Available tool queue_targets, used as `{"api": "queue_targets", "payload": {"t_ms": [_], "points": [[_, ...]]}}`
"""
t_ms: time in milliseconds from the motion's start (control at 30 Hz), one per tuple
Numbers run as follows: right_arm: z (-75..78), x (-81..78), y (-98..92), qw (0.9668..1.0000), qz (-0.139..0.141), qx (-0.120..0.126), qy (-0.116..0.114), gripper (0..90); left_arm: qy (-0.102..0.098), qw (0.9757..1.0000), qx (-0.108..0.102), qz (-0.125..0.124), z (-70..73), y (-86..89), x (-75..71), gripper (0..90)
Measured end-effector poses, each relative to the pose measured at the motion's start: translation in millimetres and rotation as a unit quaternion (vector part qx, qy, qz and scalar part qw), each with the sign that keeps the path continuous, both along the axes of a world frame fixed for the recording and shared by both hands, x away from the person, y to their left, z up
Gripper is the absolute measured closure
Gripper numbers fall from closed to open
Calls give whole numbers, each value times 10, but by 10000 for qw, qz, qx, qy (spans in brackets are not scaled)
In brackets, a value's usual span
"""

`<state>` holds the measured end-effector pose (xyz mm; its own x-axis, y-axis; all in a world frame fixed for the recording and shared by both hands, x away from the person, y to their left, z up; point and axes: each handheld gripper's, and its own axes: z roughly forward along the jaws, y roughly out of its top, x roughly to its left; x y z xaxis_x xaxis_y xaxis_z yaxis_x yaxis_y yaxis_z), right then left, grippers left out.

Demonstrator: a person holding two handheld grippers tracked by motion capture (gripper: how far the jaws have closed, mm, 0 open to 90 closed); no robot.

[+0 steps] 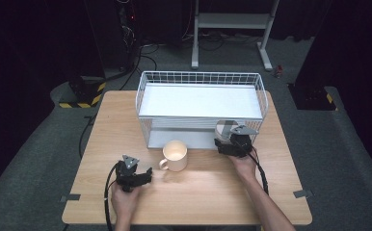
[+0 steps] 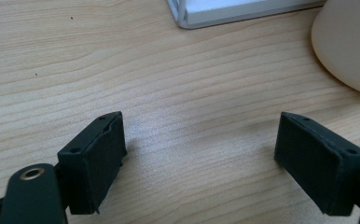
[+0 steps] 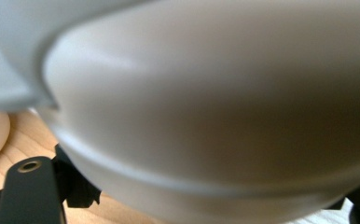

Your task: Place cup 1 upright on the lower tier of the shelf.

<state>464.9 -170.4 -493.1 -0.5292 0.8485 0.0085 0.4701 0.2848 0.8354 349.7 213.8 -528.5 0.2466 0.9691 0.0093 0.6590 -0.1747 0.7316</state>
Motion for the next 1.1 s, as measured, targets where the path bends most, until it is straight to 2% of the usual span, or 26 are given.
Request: {"api": "queue_targets", "payload": {"t_ms": [200,433,467,500,733,967,1033,1100], "points": [[-5,-16,-16,10000,16,-52,45,166,0,10000,0,0,0,0,0,164],[-29,-71,-41,9999,-40,52,111,182,-13,10000,-14,15,-2,-3,1,164],[-33,-77,-50,10000,-18,9,58,183,-13,10000,-16,16,-2,-3,0,164],[-31,-98,-50,9999,-60,58,112,185,-13,10000,-16,16,-2,-3,1,164],[-26,-137,-60,9999,-49,3,92,186,-13,10000,-16,16,-2,-3,0,164],[-32,-119,-54,9998,-131,39,117,188,-3,10000,-3,3,0,0,0,164],[-35,-98,-56,9999,-137,8,59,188,-1,10000,-2,1,0,0,0,164],[-24,-71,-44,9997,-193,-10,117,188,0,10000,-2,1,0,0,0,164]]}}
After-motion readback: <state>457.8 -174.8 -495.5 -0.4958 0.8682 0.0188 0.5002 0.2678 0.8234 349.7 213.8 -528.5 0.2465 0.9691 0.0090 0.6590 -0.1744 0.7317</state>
